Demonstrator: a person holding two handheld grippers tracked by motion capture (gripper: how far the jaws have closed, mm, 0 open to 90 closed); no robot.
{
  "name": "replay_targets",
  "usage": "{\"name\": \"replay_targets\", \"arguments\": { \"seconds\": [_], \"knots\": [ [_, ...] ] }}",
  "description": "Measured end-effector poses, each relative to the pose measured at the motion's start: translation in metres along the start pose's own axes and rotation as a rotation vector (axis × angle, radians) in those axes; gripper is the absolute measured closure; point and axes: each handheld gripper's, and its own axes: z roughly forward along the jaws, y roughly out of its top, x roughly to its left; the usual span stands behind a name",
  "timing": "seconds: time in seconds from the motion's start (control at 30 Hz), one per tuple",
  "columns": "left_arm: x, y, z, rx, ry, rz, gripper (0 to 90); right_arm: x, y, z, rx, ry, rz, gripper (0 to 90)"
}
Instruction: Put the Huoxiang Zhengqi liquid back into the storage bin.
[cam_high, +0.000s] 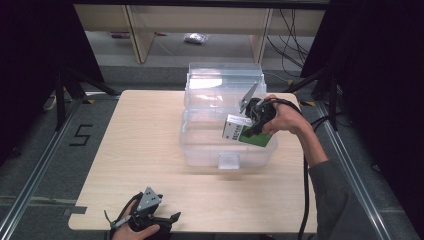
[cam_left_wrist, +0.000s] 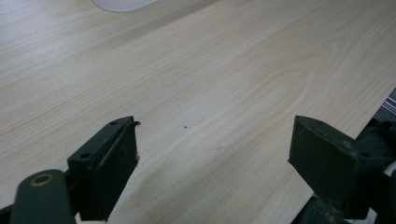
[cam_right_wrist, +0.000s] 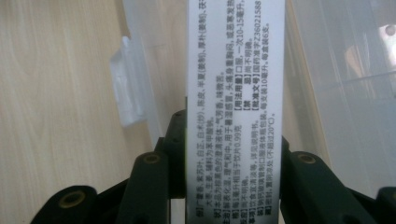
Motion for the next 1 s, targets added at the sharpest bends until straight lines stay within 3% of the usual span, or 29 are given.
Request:
{"name": "replay_targets", "arguments": {
  "seconds": [0.3,0.33,0.43,0.77,0.87,0.93,1.0],
  "knots": [
    [0.0,0.0,0.001,0.006,-0.004,0.001,14.8,-0.011,-0.017,0.018,0.024,0.0,0.024,64.6],
    [0.0,0.0,0.001,0.007,-0.003,0.001,14.8,-0.01,-0.019,0.02,0.029,-0.009,0.046,64.7],
    [-0.001,0.0,0.001,0.004,-0.004,-0.005,14.8,-0.013,-0.022,0.025,0.032,0.005,0.026,64.6],
    [0.0,0.0,0.001,0.001,-0.012,-0.003,14.8,-0.017,-0.027,0.037,0.044,0.008,0.042,64.4],
    [-0.001,0.0,0.001,-0.007,-0.013,-0.012,14.8,-0.02,-0.028,0.039,0.051,0.005,0.01,64.4],
    [-0.001,-0.001,0.001,-0.01,-0.012,-0.013,14.8,-0.018,-0.028,0.04,0.055,0.014,0.038,64.3],
    [-0.001,0.0,0.001,-0.009,-0.012,-0.013,14.8,-0.018,-0.028,0.04,0.053,0.018,0.027,64.3]
  ]
}}
